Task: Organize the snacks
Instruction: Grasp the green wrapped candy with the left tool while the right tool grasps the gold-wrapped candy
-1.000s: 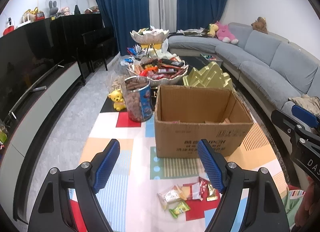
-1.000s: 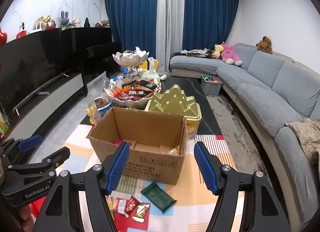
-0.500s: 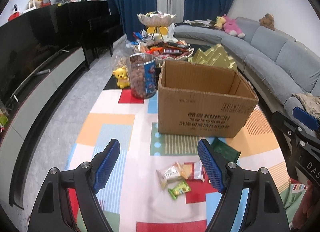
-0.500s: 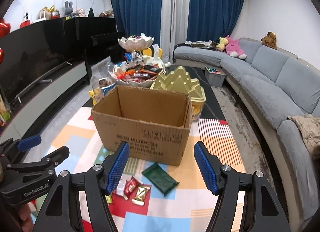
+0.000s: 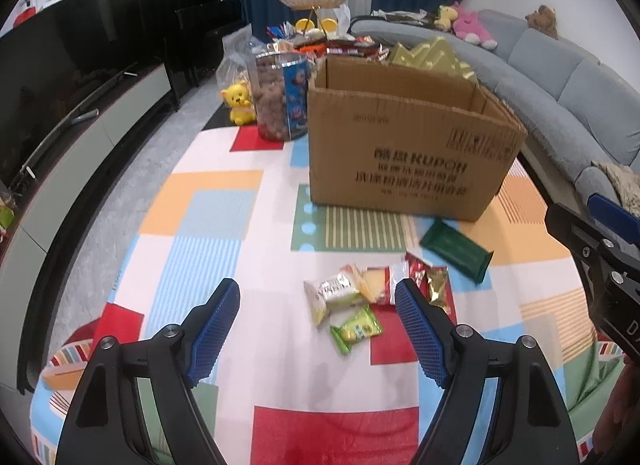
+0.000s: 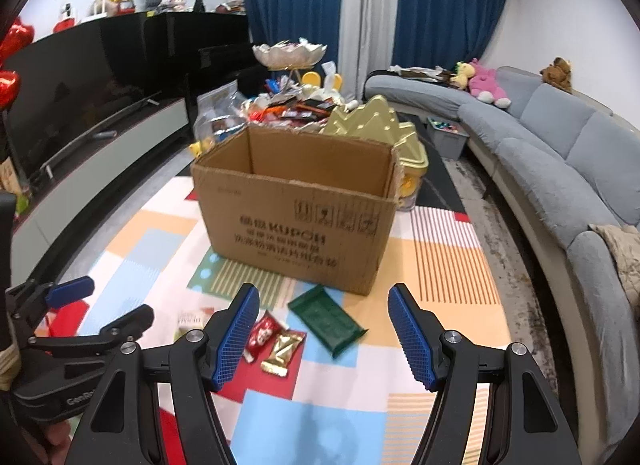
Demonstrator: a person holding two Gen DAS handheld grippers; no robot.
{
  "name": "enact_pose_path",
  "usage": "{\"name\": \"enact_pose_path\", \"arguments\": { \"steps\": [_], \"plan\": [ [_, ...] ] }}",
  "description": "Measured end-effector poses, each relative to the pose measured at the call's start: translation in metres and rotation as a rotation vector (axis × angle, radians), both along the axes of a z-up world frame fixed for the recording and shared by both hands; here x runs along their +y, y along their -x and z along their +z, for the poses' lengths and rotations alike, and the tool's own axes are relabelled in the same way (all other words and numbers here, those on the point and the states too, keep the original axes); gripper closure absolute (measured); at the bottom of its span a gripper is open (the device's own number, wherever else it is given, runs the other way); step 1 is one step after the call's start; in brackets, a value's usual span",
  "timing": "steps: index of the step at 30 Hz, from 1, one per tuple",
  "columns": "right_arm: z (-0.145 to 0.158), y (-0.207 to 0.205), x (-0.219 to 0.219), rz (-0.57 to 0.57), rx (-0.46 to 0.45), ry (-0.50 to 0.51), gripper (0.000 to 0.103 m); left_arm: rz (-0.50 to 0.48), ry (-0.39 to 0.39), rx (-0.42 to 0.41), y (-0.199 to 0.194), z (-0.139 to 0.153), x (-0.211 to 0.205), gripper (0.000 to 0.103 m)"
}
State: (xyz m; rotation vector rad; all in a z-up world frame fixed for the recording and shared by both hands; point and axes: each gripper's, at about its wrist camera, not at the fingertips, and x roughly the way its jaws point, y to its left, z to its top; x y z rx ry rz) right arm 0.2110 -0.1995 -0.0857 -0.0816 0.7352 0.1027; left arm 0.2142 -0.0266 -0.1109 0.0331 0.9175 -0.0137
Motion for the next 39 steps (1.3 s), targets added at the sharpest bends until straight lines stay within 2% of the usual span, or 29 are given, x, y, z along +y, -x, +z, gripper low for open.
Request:
{"name": "enact_pose_path", "arguments": {
  "steps": [10,15,21,27,35,39],
  "plan": [
    [-0.028,-0.004,-0.003,0.013,0.092,-0.023,0.035,0.001,-0.019,-0.015,0.010,-0.022,-0.007,0.023],
    [-0.043,-0.013,-0.005,0.001,0.204,-0.054,0.035,0.002,-0.043,-0.036,0.013,-0.030,-0.012,0.023],
    [-0.061,-0.027,-0.009,-0.021,0.339,-0.129,0.035,0.015,-0.023,-0.024,0.012,-0.042,-0.016,0.023],
    [-0.071,-0.039,-0.008,-0.031,0.419,-0.171,0.035,0.044,-0.011,0.035,0.005,-0.054,-0.022,0.024],
    [-0.082,-0.062,-0.003,-0.030,0.495,-0.161,0.035,0.073,0.020,0.155,-0.009,-0.071,-0.026,0.024],
    [-0.088,-0.070,0.001,-0.021,0.512,-0.146,0.036,0.102,0.039,0.204,-0.016,-0.081,-0.023,0.030]
  ]
}}
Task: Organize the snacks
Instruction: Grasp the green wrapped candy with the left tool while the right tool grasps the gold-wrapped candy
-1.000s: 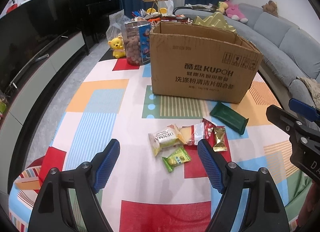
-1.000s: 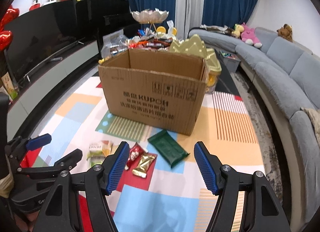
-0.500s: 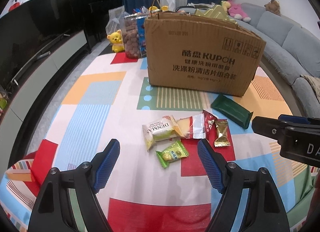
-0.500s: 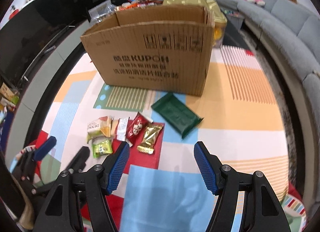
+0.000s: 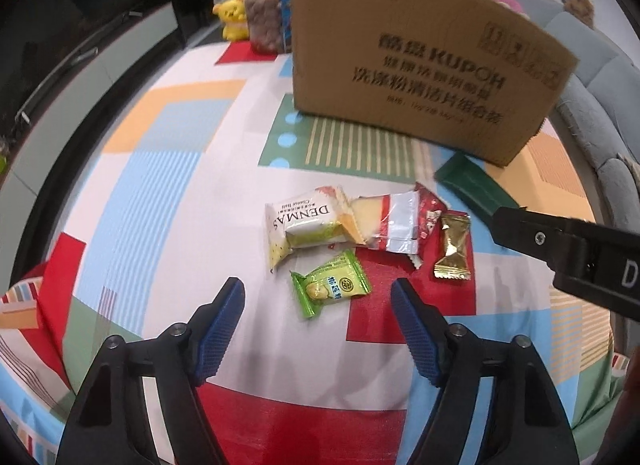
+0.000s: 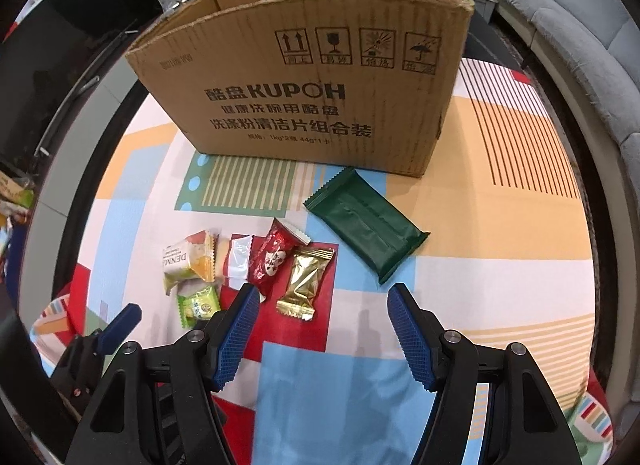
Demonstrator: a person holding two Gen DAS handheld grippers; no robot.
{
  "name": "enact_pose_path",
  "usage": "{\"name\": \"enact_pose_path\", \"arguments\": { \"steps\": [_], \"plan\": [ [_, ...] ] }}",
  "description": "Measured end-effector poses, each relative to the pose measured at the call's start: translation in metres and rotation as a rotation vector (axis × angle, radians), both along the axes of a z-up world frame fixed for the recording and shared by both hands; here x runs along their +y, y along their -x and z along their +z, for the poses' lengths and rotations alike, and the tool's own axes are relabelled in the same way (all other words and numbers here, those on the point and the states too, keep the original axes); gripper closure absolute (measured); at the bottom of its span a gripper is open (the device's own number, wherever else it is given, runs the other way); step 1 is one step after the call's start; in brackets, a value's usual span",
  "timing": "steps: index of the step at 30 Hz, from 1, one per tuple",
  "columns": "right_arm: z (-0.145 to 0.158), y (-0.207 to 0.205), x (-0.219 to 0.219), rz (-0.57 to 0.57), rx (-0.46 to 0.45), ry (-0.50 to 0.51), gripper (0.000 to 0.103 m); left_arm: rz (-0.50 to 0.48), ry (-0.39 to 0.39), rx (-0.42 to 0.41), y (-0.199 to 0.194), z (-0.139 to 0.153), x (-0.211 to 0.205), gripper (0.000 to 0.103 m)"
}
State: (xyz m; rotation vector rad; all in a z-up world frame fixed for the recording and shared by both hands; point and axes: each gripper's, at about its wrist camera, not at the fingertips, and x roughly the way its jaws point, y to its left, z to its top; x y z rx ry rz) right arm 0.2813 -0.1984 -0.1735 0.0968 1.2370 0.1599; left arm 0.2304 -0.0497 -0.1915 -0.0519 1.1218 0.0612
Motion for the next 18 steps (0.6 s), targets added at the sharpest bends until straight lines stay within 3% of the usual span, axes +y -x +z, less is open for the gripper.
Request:
{"name": "enact_pose_path", "arguments": {
  "steps": [11,18],
  "plan": [
    [-0.023,-0.017,0.013,0.028,0.059,0.006,0.036,0.023,0.014,0.046,-0.012,-0.013,-0.003,0.031],
    [-0.039,-0.024,0.023,0.039,0.103,0.024,0.041,0.055,0.041,0.096,-0.020,-0.024,0.005,0.038]
  ]
}}
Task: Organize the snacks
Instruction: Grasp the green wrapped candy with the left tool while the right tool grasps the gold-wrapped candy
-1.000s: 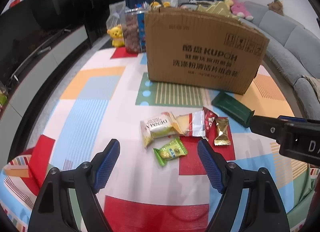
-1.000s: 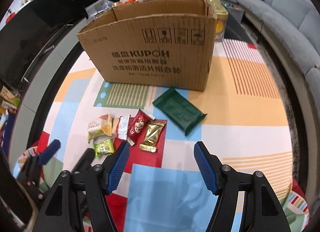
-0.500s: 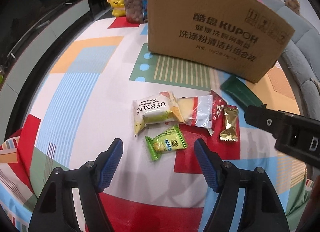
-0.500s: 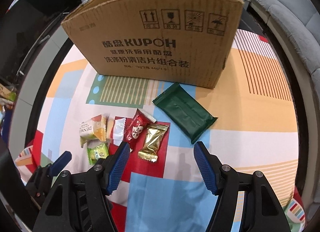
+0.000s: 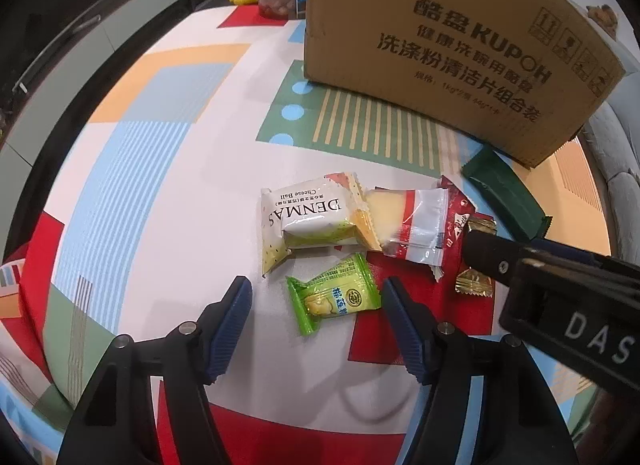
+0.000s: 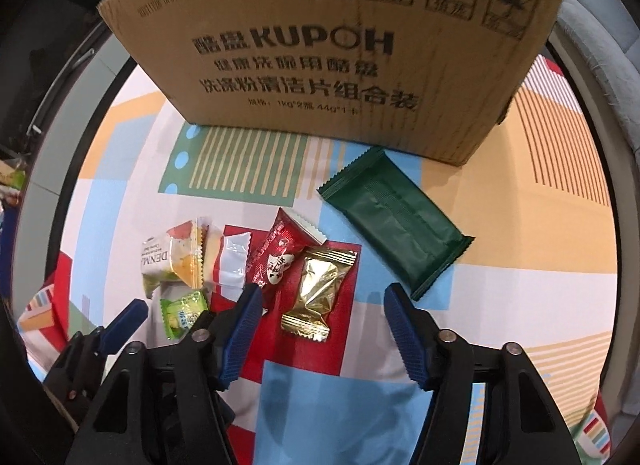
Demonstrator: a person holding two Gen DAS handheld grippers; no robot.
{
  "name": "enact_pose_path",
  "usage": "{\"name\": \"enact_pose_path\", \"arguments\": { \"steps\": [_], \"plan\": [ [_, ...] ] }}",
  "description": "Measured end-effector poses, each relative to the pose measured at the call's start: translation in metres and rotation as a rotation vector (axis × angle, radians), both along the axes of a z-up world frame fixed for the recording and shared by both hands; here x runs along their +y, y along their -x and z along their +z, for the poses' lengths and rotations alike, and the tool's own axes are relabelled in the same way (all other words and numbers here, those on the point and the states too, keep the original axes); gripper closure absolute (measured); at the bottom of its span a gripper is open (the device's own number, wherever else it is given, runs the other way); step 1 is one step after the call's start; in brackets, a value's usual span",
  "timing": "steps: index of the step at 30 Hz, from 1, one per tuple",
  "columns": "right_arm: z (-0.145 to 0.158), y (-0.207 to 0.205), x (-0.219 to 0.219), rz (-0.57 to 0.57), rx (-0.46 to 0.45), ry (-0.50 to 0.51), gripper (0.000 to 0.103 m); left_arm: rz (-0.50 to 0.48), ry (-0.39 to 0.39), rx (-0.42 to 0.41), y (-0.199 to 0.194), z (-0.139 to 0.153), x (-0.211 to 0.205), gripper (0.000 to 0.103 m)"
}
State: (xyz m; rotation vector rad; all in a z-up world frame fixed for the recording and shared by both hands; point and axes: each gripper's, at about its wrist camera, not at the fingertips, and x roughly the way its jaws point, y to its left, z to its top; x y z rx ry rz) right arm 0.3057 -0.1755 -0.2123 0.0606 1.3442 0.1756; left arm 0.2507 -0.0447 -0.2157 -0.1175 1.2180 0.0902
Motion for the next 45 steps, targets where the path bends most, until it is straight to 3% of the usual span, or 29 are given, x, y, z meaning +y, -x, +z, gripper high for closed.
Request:
{"name": "enact_pose_path", "arguments": {
  "steps": [10,13,21,24,27,31,37,40,45],
  "plan": [
    [-0.011,-0.009,0.014,0.003,0.014,0.025,0.044,-0.005,0.003,0.008,-0.003,-0.005,-0.003,0.040],
    [-0.008,-0.009,0.008,-0.021,0.016,0.006,0.054,-0.003,0.010,0.008,-0.005,-0.004,-0.001,0.044],
    [-0.021,-0.009,0.012,-0.002,0.037,0.040,0.054,-0.009,-0.010,0.002,-0.008,-0.006,-0.003,0.046],
    [-0.023,-0.008,0.019,0.016,0.021,0.074,0.055,-0.005,-0.018,-0.004,-0.005,-0.004,-0.003,0.055],
    [-0.024,-0.004,0.029,0.025,0.008,0.109,0.060,-0.010,-0.016,-0.007,-0.004,-0.003,-0.003,0.057],
    [-0.024,0.002,0.031,0.023,0.001,0.119,0.079,-0.014,-0.004,-0.010,-0.003,-0.002,-0.003,0.064],
    [-0.022,0.005,0.022,0.013,0.009,0.093,0.082,-0.019,0.002,-0.013,-0.001,0.000,-0.003,0.070],
    [-0.018,0.006,0.014,0.008,0.000,0.087,0.082,-0.030,-0.002,-0.022,0.000,0.003,-0.003,0.081],
    [-0.003,0.008,0.007,0.004,-0.017,0.085,0.082,-0.034,0.006,-0.015,0.003,0.005,-0.003,0.082]
  ]
}}
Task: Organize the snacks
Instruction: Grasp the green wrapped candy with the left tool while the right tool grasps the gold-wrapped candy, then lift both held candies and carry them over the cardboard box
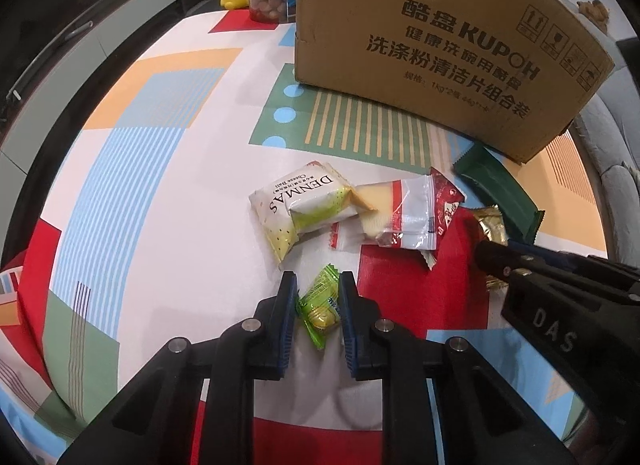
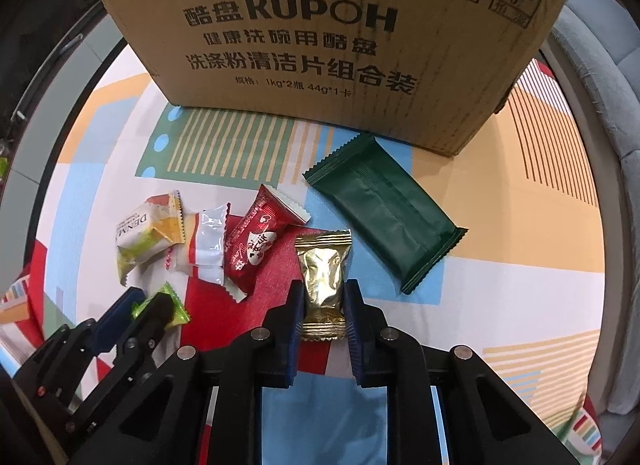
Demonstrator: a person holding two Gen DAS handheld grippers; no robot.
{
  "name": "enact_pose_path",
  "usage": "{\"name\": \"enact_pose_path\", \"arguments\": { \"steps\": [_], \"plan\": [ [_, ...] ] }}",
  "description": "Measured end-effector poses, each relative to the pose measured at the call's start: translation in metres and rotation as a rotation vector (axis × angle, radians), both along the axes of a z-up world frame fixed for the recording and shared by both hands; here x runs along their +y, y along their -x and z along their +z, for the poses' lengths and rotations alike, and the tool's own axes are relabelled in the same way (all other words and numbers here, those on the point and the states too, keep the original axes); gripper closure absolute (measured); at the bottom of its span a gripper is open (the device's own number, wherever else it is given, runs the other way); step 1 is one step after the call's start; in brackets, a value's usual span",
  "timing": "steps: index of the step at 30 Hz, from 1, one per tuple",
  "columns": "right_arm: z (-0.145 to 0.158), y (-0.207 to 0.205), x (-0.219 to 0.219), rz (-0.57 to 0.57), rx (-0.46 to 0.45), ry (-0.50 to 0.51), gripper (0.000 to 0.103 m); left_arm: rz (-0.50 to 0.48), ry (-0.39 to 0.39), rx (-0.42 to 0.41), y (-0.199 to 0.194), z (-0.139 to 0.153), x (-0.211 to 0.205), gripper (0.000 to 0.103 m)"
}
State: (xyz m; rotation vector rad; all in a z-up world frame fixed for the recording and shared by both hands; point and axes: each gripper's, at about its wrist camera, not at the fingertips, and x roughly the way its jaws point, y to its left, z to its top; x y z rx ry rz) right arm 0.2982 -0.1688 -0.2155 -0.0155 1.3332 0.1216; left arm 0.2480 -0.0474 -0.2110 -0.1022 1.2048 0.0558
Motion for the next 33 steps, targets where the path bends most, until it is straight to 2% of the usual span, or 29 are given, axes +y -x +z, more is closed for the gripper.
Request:
{"name": "enact_pose_path", "arguments": {
  "steps": [7,12,19,33],
  "plan": [
    [0.017,0.008,0.000,-0.007,-0.027,-0.004,0.082,-0.014,-0.002,-0.022,0.005,0.011,0.000,0.086],
    [0.034,0.015,-0.005,-0.013,-0.046,-0.009,0.082,-0.018,-0.002,-0.045,0.008,0.021,-0.001,0.087],
    [0.041,0.021,-0.008,-0.015,-0.074,-0.017,0.082,-0.018,0.000,-0.076,0.016,0.036,0.001,0.087],
    [0.085,0.034,-0.007,-0.013,-0.158,-0.026,0.082,-0.008,0.002,-0.167,0.022,0.081,0.010,0.087]
  ]
}}
